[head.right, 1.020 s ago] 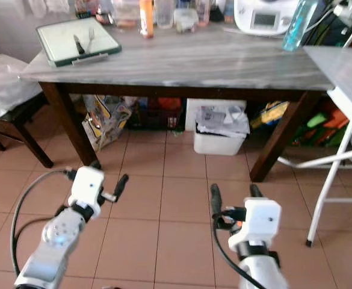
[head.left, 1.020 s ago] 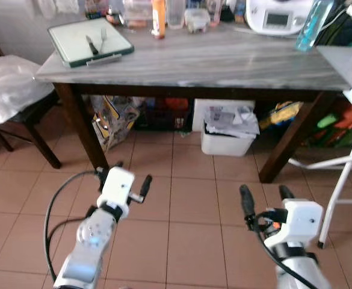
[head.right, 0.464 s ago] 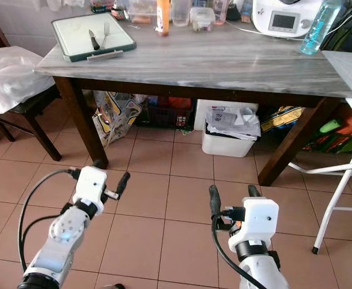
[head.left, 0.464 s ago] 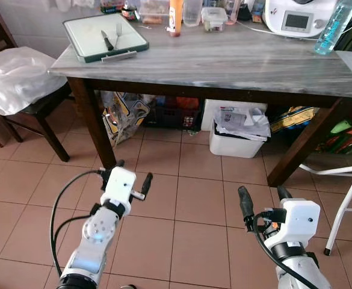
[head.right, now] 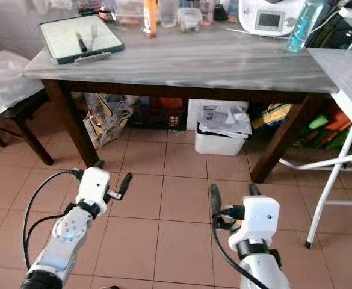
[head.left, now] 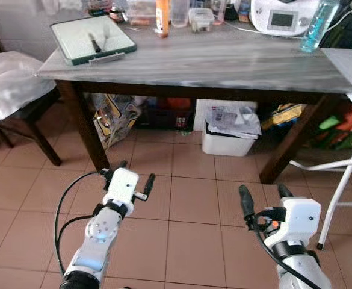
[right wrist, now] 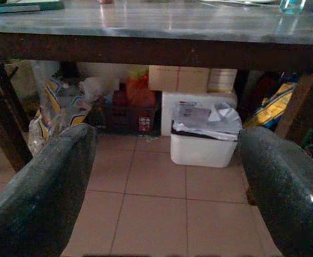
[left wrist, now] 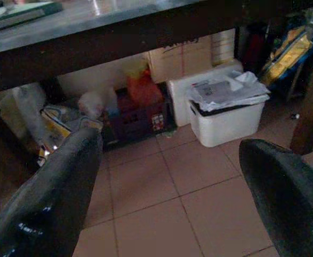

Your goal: Setting the table

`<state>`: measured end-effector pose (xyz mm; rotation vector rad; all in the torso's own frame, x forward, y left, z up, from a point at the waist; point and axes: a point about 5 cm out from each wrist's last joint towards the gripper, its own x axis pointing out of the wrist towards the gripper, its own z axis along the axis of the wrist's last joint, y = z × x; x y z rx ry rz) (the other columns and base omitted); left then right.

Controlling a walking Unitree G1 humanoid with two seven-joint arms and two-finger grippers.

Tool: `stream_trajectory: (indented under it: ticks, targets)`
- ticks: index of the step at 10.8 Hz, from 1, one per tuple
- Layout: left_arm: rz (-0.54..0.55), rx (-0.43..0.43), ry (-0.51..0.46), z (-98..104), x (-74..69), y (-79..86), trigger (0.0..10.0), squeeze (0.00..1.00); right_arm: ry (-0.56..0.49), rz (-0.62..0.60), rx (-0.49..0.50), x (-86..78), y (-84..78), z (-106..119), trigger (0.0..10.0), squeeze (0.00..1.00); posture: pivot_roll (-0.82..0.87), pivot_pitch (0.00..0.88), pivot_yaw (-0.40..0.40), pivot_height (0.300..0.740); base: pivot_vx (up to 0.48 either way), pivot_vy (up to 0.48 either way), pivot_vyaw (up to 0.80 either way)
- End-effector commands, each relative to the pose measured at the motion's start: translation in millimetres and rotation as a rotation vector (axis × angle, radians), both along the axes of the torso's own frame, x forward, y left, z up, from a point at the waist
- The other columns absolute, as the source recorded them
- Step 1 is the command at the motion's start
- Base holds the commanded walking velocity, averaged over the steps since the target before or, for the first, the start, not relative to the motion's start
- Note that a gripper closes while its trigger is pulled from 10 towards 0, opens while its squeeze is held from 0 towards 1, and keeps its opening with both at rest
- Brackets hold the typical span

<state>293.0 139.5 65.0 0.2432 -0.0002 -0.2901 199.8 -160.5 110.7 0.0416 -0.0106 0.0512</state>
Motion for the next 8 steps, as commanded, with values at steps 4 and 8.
stream_trajectory:
  ticks: [4,8]
  targets:
    - [0.008,0.022,-0.001,0.2,2.5,5.0,10.0,1.0,-0.015,-0.007,0.014,-0.2,4.9,3.3,10.0,0.0,0.06,0.13,-0.033,0.74,0.0,-0.203,0.0]
    - [-0.006,0.033,-0.014,5.3,5.8,2.9,10.0,1.0,-0.018,-0.019,0.023,0.1,6.4,2.1,10.0,0.0,0.06,0.132,-0.014,0.74,0.0,-0.292,0.0]
